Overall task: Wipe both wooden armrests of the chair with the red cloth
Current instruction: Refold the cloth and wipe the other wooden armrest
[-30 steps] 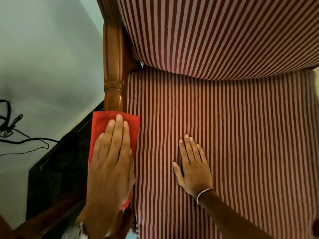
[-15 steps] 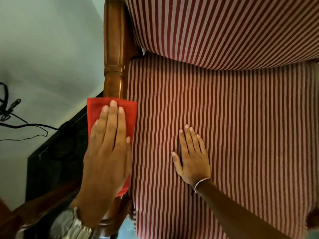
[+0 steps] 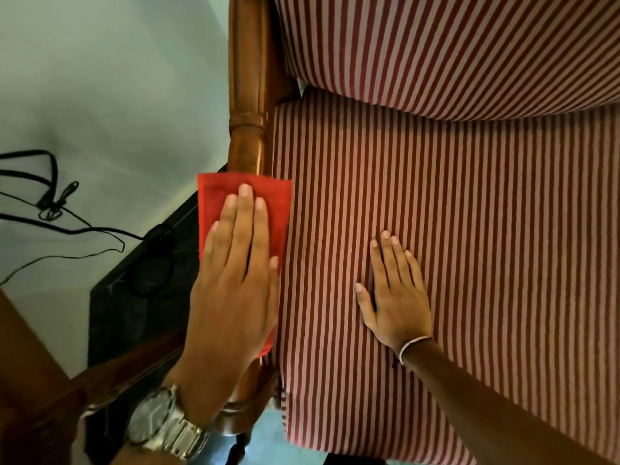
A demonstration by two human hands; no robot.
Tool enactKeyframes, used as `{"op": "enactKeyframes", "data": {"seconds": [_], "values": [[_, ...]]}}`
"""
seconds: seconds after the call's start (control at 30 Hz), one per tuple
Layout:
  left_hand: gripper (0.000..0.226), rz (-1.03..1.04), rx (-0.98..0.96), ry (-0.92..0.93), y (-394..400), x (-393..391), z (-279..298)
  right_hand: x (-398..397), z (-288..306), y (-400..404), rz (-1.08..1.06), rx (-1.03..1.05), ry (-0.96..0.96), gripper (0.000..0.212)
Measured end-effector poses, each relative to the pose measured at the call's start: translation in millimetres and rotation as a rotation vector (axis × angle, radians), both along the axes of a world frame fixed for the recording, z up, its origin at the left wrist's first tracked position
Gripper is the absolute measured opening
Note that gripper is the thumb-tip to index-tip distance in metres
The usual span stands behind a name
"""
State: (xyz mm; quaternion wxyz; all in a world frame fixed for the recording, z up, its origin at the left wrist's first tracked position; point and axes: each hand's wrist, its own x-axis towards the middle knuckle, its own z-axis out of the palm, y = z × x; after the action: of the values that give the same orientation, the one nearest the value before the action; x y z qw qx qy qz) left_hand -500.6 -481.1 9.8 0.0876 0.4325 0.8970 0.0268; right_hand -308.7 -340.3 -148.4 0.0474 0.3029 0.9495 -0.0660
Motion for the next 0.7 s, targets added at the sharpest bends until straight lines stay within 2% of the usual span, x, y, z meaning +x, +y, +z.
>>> {"op": "enactKeyframes", "data": {"seconds": [0.27, 0.37, 0.53, 0.7], "values": [[0.066, -0.002, 0.056, 0.062, 87, -76, 6, 0, -7, 1, 0.008, 0.009, 0.0, 0.072], [0.065, 0.037, 0.068, 0.048, 63, -47, 3, -1, -3, 1, 0.005, -0.006, -0.011, 0.072], [0.065, -0.023, -0.003, 0.035, -13, 22, 0, 0, -3, 3, 0.006, -0.023, -0.025, 0.072], [0.065, -0.038, 0.082, 0.038, 49, -35, 4, 0, -4, 4, 0.005, -0.022, -0.011, 0.072]]}}
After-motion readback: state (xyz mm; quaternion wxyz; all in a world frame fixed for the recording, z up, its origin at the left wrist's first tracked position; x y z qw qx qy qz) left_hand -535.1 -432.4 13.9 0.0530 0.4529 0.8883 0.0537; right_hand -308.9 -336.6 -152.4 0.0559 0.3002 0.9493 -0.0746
